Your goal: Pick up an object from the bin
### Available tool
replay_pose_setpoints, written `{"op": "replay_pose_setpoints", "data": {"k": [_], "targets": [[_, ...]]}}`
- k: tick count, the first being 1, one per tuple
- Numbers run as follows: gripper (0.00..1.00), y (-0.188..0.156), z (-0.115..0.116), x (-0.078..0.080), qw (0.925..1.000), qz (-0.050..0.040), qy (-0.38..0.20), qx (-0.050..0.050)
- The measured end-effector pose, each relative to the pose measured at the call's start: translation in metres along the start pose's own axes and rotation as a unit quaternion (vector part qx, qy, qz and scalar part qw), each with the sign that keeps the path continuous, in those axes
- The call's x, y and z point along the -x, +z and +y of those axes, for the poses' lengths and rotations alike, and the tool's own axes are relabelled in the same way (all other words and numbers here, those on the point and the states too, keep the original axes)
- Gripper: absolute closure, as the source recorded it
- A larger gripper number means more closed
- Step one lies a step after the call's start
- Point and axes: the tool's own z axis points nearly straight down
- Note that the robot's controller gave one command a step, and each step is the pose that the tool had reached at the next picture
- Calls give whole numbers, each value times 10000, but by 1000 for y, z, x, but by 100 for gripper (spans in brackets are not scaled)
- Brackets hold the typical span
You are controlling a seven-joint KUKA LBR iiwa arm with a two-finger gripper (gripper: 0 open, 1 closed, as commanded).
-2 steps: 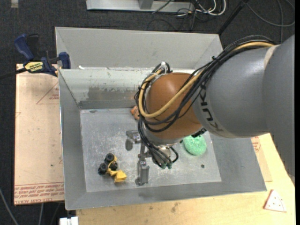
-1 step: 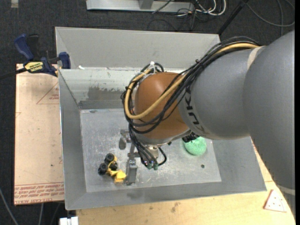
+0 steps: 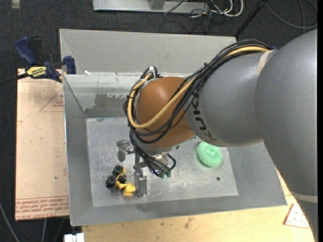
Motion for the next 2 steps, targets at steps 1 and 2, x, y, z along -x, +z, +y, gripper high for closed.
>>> {"op": "replay_pose_setpoints", "data": {"k": [1, 2], "targets": [[0, 49, 12, 12, 9862, -9, -1658, 0], [100, 69, 12, 20, 9752, 6, -2212, 8]]}}
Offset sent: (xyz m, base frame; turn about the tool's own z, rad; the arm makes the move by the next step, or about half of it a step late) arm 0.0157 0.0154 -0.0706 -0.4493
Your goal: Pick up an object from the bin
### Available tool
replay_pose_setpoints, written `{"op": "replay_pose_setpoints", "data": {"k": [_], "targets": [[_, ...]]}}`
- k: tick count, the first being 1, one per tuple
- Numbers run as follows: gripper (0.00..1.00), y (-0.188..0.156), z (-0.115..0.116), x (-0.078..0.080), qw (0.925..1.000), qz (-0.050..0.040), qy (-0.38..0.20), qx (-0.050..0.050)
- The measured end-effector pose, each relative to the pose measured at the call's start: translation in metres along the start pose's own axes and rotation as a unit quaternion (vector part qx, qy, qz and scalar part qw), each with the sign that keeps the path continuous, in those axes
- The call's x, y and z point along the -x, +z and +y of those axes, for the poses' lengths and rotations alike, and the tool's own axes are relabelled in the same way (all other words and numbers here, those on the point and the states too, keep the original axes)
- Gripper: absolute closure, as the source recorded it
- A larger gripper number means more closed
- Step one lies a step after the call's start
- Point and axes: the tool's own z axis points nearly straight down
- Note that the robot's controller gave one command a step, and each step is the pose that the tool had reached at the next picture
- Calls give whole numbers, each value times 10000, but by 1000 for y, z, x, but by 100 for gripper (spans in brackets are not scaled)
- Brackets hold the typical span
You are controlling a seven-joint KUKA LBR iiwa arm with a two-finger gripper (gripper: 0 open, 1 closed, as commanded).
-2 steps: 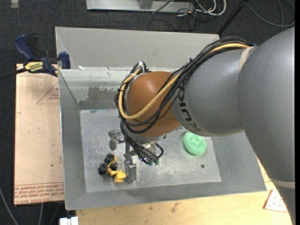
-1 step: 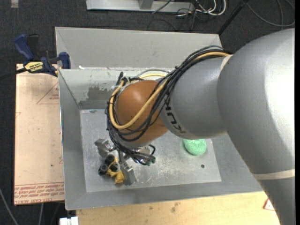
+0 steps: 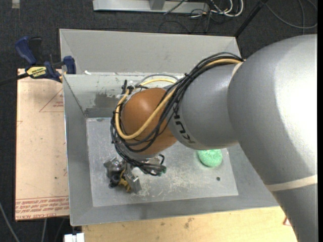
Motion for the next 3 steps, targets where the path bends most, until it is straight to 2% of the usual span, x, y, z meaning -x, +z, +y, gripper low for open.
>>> {"op": "replay_pose_setpoints", "data": {"k": [2, 3], "targets": [[100, -3, 0, -1, 10000, 7, -1, 1], [100, -18, 1, -3, 10000, 47, -1, 13]]}}
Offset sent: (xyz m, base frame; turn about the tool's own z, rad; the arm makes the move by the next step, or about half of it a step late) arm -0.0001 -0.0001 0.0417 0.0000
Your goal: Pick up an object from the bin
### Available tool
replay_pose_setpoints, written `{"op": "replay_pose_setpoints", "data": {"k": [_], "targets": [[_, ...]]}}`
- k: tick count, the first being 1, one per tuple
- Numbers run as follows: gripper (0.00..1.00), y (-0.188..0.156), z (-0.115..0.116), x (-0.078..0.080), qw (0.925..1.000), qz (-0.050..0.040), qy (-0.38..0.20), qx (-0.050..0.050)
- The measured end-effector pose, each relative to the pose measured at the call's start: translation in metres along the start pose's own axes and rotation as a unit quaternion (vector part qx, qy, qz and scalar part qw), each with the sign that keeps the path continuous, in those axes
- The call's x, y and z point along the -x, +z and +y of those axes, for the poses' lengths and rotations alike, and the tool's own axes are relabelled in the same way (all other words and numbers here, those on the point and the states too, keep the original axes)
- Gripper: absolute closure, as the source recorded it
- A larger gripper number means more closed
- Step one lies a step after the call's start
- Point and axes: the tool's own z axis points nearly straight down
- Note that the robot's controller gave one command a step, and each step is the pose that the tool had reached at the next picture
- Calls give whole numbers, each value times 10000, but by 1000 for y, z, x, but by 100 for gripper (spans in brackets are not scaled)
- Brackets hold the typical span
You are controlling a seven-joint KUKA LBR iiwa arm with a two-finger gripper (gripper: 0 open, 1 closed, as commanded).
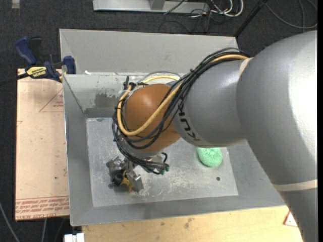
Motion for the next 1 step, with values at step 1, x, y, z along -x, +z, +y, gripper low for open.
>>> {"op": "replay_pose_setpoints", "data": {"k": [1], "targets": [[100, -23, 0, 1, 10000, -33, 5, -13]]}}
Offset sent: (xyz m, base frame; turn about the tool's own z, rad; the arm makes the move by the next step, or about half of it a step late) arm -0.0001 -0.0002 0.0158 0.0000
